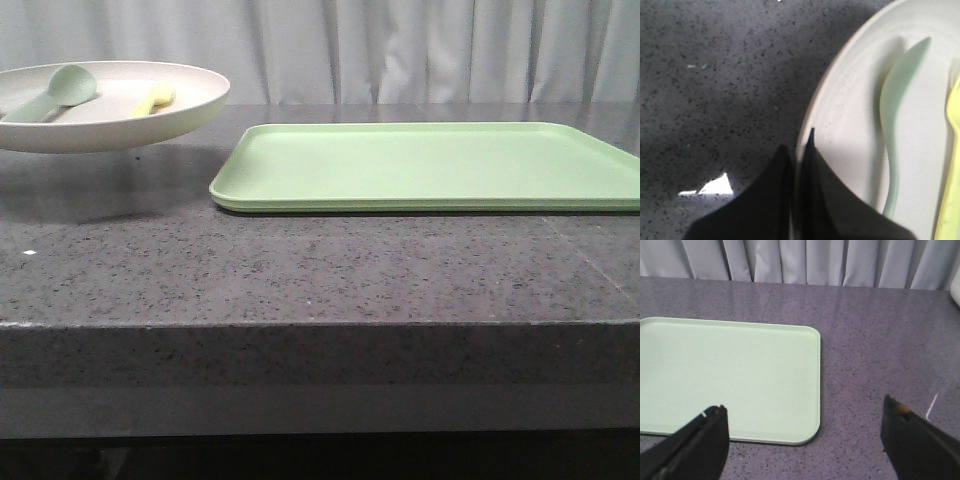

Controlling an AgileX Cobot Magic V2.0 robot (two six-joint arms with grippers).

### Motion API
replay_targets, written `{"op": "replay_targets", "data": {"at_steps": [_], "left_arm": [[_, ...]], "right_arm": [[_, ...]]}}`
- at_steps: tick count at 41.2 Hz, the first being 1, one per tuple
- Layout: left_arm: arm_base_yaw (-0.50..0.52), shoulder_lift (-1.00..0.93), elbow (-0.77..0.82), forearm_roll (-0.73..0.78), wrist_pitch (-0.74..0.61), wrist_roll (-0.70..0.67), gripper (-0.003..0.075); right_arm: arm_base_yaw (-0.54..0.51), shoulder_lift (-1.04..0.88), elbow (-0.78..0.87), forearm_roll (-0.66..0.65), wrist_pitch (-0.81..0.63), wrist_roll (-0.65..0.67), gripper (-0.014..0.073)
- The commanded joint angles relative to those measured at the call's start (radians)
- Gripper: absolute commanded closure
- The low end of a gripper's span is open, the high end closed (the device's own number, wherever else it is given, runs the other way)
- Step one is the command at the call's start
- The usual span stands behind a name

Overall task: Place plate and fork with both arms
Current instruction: 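Lift the plate with the left gripper and carry it over the tray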

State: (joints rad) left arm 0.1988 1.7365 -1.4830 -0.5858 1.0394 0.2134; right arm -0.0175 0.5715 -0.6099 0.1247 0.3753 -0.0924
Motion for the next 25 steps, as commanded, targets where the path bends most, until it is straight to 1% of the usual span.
{"op": "replay_targets", "data": {"at_steps": [1,8,13,21,25], "left_arm": [[-0.021,-0.054,-0.038,-0.081,-0.011,0.001,0.0738],[-0.077,-0.036,-0.091,-0.071,0.004,-0.039,0.0738],[-0.138,-0.010,-0.147,-0.065,0.002,-0.086,0.0738],[-0.274,0.080,-0.289,0.001,0.025,-0.172,0.0738],[-0.339,0.133,-0.360,0.009,0.028,-0.203,0.0738]], "right_arm": [[-0.007,0.011,-0.034,-0.006,-0.082,-0.008,-0.0042],[-0.007,0.011,-0.034,-0.006,-0.082,-0.008,-0.0042],[-0.007,0.011,-0.034,-0.006,-0.082,-0.008,-0.0042],[-0.007,0.011,-0.034,-0.006,-0.082,-0.008,-0.0042],[-0.005,0.011,-0.034,-0.006,-0.082,-0.008,-0.0042]]}}
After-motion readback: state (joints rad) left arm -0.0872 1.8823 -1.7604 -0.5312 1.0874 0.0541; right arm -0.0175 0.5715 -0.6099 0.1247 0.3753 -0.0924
